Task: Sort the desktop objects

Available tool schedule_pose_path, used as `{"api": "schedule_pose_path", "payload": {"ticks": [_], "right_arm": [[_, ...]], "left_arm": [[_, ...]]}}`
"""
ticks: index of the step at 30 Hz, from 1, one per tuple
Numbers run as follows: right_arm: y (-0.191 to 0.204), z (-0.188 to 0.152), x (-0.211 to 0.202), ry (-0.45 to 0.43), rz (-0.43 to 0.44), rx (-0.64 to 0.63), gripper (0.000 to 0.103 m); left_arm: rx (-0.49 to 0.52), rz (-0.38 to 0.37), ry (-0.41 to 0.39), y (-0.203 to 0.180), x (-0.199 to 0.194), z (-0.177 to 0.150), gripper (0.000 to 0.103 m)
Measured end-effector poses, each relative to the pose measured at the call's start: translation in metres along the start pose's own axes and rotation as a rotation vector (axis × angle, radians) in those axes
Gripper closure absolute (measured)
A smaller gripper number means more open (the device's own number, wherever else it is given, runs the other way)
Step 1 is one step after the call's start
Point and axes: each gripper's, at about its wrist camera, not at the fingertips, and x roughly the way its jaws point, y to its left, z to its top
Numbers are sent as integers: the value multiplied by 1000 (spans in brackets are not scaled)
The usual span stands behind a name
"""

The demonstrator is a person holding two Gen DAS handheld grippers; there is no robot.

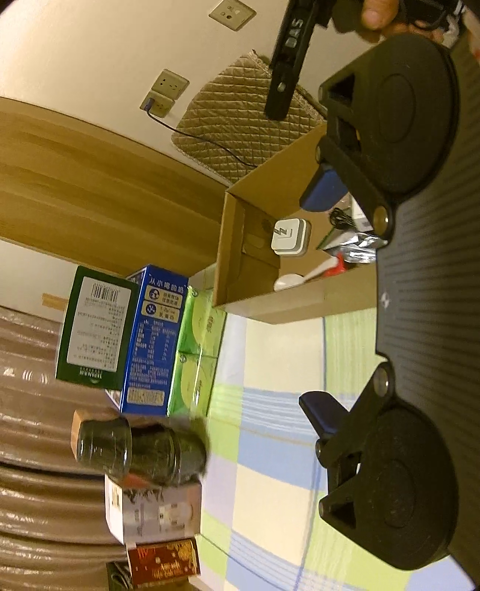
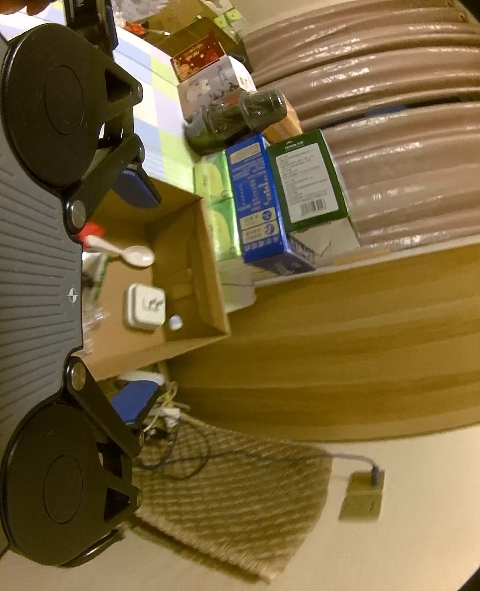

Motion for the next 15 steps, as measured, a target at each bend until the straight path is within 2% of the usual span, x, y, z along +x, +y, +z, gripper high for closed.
{"api": "schedule_pose_path", "payload": {"ticks": [6,15], "right_arm": [[2,-20,-49,20,-22,0,2],[10,-52,-109,53,-20,16,2]], "left_arm": [[26,51,13,-13,-34,-23,1],[40,57,43,-37,-80,-56,1]]}}
